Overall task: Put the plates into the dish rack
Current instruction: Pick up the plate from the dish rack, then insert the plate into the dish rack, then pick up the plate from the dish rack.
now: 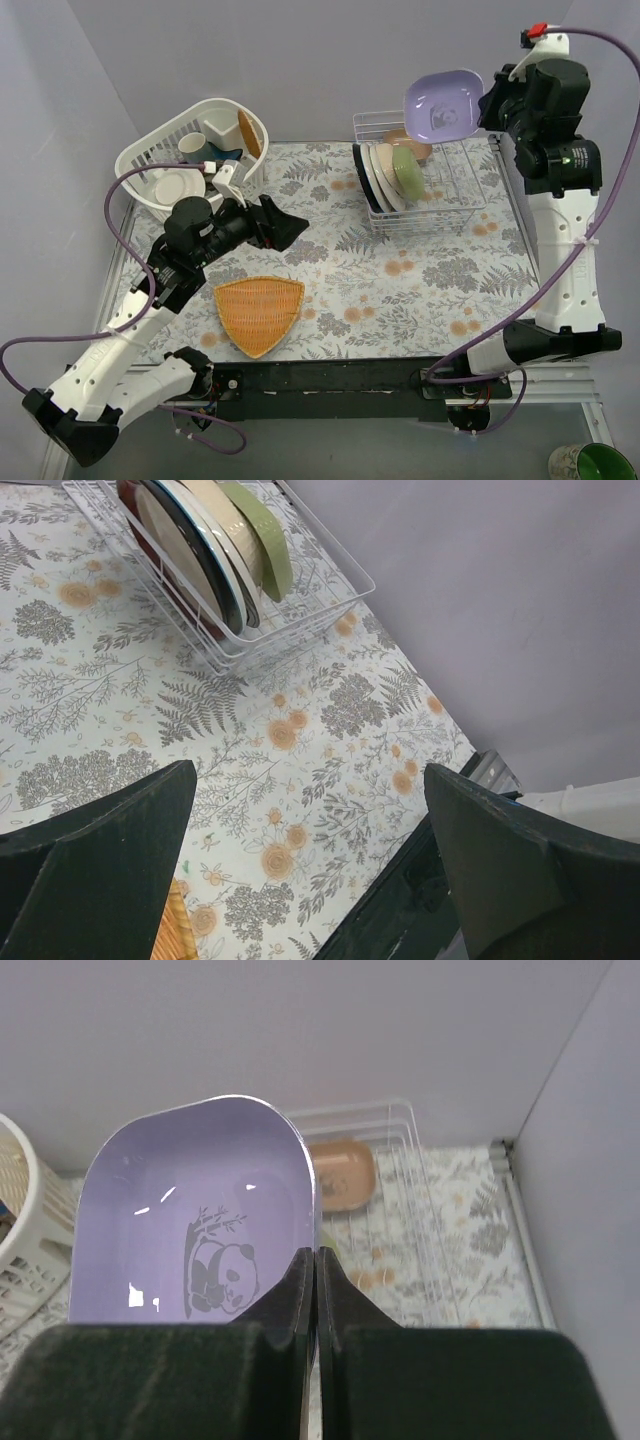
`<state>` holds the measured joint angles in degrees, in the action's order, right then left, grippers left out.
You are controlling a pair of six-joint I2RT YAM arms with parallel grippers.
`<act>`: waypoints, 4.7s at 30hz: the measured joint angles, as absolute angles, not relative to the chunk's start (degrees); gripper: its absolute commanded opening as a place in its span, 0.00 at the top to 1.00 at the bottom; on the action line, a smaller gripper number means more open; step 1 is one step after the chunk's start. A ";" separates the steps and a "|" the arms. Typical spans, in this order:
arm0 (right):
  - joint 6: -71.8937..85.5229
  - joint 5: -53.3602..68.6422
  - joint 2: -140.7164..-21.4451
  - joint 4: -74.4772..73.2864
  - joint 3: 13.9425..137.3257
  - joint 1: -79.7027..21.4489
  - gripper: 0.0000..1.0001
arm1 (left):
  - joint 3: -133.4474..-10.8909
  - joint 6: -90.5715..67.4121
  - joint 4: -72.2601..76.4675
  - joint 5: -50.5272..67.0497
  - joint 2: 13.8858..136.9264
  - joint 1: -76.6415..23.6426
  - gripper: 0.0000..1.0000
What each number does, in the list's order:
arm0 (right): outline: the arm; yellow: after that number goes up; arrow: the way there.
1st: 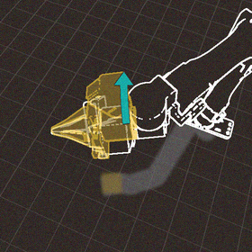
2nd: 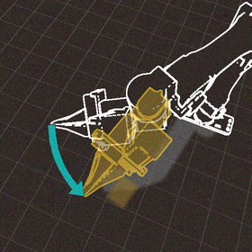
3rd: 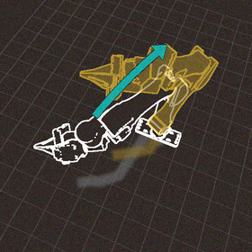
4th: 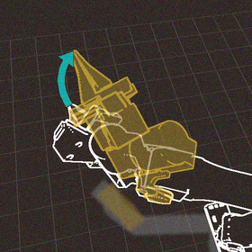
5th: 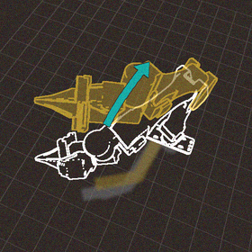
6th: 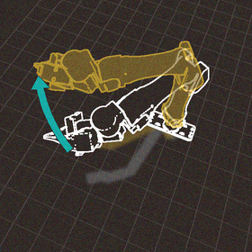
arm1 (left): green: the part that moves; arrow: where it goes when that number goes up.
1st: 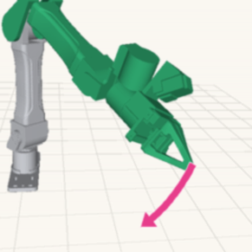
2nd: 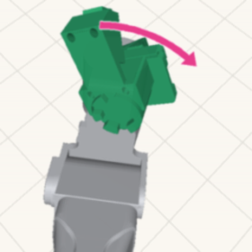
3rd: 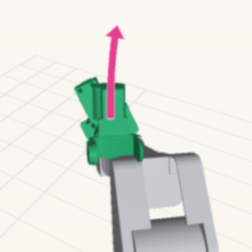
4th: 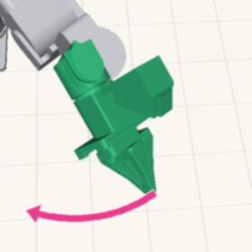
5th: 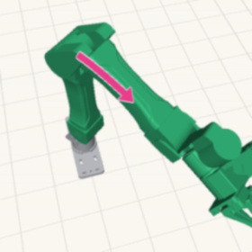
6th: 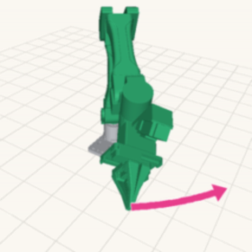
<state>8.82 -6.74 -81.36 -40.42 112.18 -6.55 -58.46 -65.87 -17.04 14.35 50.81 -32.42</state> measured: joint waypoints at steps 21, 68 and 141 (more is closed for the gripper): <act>-66.72 -66.98 -89.17 22.44 90.85 -35.09 0.99 | -58.48 -66.08 -15.86 14.35 52.58 -32.42 0.02; -53.71 -62.30 -103.55 13.39 77.47 -28.82 0.99 | -57.34 -66.06 -16.78 12.62 52.62 -32.40 0.02; 0.95 -33.04 -115.96 -24.80 126.45 -15.00 0.49 | -57.04 -68.45 -16.69 12.69 56.31 -32.40 0.02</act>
